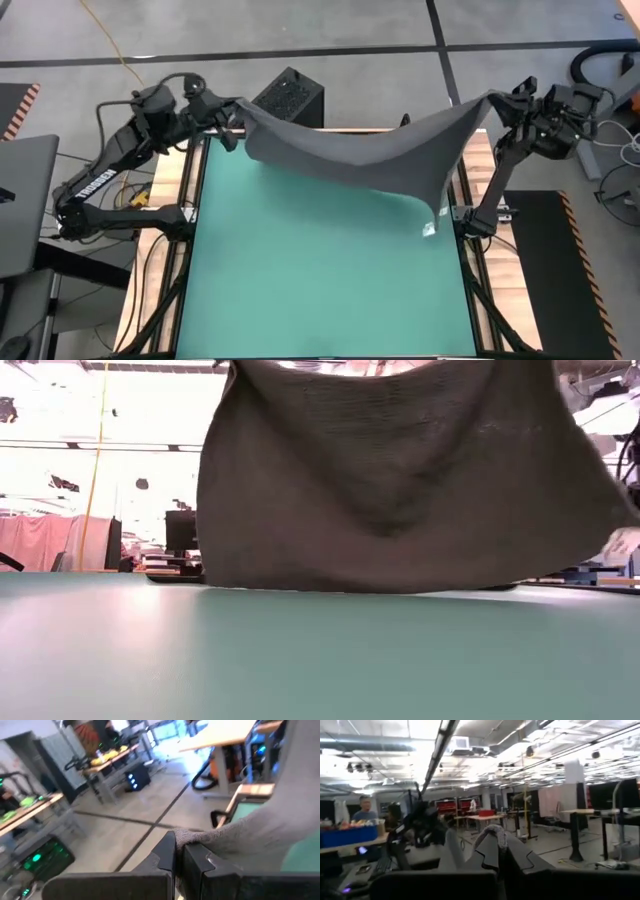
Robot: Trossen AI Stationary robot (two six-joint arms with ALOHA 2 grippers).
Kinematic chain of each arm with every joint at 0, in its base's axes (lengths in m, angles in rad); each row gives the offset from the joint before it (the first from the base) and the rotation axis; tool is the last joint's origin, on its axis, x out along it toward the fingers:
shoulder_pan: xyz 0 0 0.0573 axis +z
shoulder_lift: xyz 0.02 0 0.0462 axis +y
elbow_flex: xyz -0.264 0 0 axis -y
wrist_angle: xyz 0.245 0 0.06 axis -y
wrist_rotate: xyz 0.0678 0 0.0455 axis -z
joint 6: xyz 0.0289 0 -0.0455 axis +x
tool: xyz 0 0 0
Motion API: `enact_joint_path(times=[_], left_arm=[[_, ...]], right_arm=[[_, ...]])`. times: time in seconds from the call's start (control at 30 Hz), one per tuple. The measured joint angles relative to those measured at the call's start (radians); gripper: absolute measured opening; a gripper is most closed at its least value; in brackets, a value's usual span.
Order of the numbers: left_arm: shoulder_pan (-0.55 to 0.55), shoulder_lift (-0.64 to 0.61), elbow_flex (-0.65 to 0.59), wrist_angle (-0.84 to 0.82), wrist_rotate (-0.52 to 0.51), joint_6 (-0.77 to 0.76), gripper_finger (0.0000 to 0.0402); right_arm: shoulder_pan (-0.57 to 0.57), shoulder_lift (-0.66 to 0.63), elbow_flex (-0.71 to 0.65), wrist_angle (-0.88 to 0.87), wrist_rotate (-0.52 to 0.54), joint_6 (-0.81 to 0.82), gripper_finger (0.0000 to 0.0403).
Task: Roll towel into tight, uniform cylinder
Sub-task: Fold the gray towel
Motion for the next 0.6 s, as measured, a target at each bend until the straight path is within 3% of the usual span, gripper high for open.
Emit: enact_joint_path(times=[0.13, 0.27, 0.4, 0.5, 0.6], left_arm=[[0.0, 0.0, 0.104, -0.078, 0.11, -0.008, 0.0], [0.0, -0.001, 0.208, -0.197, 0.285, -0.038, 0.0], [-0.013, -0.012, 0.249, -0.409, 0.472, -0.103, 0.0], [-0.062, -0.027, 0.194, -0.604, 0.492, -0.169, 0.0], [-0.16, -0.056, 0.051, -0.668, 0.511, -0.28, 0.0]], right_arm=[[0.05, 0.003, -0.001, -0.099, 0.004, 0.099, 0.0021], [0.123, 0.003, -0.001, -0.284, 0.006, 0.337, 0.0021], [0.219, 0.023, -0.001, -0.689, -0.01, 0.818, 0.0021], [0.279, 0.074, -0.006, -1.064, -0.08, 1.306, 0.0021], [0.32, 0.156, -0.07, -1.271, -0.1, 1.718, 0.0021]])
